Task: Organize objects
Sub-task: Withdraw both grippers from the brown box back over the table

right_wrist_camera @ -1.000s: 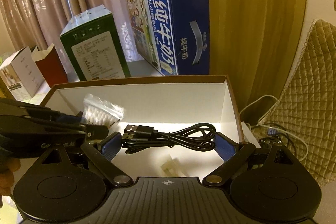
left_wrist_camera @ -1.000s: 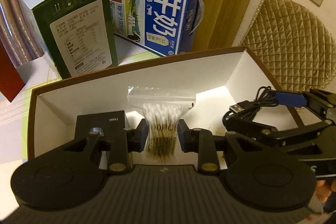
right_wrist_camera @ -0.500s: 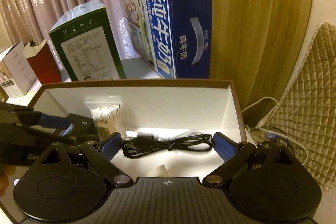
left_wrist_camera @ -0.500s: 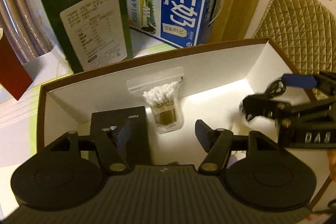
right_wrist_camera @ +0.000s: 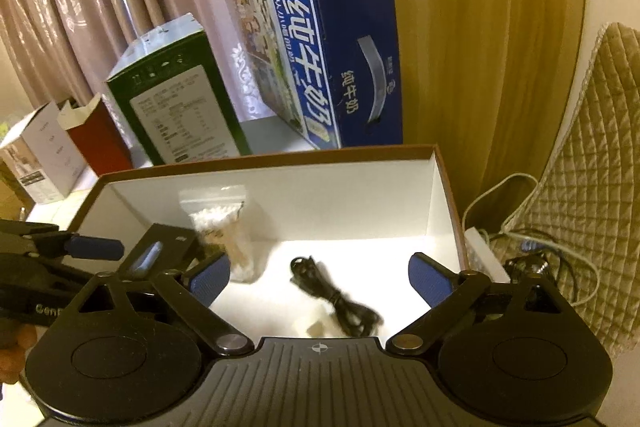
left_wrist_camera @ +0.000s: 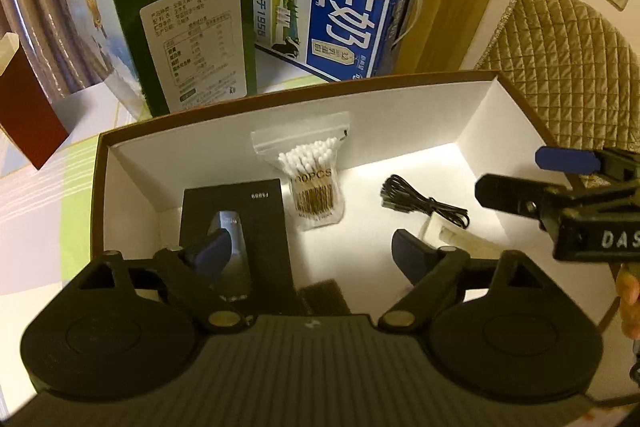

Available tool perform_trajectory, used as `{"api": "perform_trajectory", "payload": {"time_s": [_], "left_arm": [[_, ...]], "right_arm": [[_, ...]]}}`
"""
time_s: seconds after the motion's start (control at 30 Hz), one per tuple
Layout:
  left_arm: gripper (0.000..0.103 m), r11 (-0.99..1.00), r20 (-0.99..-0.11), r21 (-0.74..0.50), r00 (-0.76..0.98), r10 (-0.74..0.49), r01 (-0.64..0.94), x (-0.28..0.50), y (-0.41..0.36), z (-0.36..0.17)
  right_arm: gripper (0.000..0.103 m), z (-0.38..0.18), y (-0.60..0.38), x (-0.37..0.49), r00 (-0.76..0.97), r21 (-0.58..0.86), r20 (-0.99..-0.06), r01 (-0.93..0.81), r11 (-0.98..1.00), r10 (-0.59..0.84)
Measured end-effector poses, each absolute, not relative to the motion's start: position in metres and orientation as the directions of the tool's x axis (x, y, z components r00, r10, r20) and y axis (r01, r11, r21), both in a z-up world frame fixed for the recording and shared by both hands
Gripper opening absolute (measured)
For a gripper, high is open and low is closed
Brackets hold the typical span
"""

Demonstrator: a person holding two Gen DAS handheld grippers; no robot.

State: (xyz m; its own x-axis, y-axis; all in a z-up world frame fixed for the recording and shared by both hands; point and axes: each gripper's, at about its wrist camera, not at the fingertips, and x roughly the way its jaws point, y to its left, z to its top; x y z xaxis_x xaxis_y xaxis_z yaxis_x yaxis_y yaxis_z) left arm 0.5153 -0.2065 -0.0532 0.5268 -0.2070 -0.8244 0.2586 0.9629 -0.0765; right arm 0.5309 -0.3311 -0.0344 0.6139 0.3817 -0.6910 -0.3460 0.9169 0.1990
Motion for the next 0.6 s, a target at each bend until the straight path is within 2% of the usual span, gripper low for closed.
{"api": "perform_trajectory", "payload": {"time_s": [0.17,0.6], "left_arm": [[0.088,0.962,-0.821,-0.08,0.53,-0.212,0.261,0.501,-0.203,-0.044],[0.09,0.963,-0.802,-0.109,0.55,-0.232,0.248,0.451,-0.188,-0.014]], "right_arm": [[0.101,-0.027,-0.341,0.511,0.618,0.25,-0.675,-0.321,0.914,0.402],[0.101,-0.013,-0.354,0.464,0.614,0.311,-0.673,-0.271,0.911,0.413]]}}
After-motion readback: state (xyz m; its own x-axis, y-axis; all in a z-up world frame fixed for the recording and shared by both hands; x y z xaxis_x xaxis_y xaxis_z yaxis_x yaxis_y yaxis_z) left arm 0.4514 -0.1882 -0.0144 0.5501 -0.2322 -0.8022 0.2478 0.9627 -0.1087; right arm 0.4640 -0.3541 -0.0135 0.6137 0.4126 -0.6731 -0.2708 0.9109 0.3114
